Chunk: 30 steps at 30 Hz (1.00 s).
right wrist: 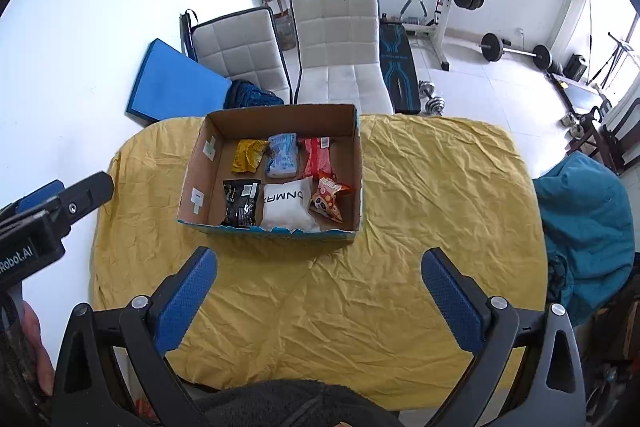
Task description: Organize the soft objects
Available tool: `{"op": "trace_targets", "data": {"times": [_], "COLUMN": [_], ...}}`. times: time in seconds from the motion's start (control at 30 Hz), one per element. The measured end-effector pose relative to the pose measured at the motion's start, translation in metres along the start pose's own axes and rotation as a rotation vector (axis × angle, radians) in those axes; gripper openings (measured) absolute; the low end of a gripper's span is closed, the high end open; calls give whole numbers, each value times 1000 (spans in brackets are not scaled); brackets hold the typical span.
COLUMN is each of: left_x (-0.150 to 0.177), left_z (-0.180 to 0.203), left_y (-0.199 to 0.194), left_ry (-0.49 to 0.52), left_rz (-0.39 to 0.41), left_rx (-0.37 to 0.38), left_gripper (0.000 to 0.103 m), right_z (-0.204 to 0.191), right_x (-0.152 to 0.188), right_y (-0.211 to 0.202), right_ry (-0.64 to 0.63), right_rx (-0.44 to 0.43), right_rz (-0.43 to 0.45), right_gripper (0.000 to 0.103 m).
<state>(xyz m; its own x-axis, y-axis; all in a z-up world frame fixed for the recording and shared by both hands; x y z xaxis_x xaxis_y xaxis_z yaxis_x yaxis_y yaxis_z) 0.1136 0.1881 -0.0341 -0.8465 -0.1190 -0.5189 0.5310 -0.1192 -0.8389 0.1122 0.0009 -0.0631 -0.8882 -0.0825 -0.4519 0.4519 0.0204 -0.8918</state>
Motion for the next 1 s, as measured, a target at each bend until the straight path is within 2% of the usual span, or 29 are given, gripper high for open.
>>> {"op": "trace_targets", "data": {"times": [0.2, 0.4, 1.0], "left_x": [8, 14, 24], "left_z": [14, 17, 14], "left_y": [-21, -27, -31], "left_ry": [37, 28, 6], "left_rz": [17, 25, 31], "left_rx": [-4, -1, 7], "left_gripper": [99, 99, 99], "right_z": [13, 18, 19], "right_x": [-2, 1, 4], "right_y": [-29, -48, -52], "right_ry": [15, 7, -14], "right_rx": [17, 27, 48], "right_rz": [27, 55, 65], "right_gripper": [103, 103, 103]}}
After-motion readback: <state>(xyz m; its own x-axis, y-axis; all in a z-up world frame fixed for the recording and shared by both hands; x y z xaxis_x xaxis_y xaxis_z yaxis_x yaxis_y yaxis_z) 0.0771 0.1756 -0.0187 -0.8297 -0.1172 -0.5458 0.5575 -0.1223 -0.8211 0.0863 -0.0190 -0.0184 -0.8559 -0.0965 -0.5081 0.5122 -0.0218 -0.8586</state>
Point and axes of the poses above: each gripper's, at about its wrist camera, not at the fingertips, and y roughly the way its jaws point, z to its right, x to its underside, the point moved 8 cm from there along y, roughly the way its jaws point, and after that the axes turned 8 degrees about x, right-handed, at the moved point
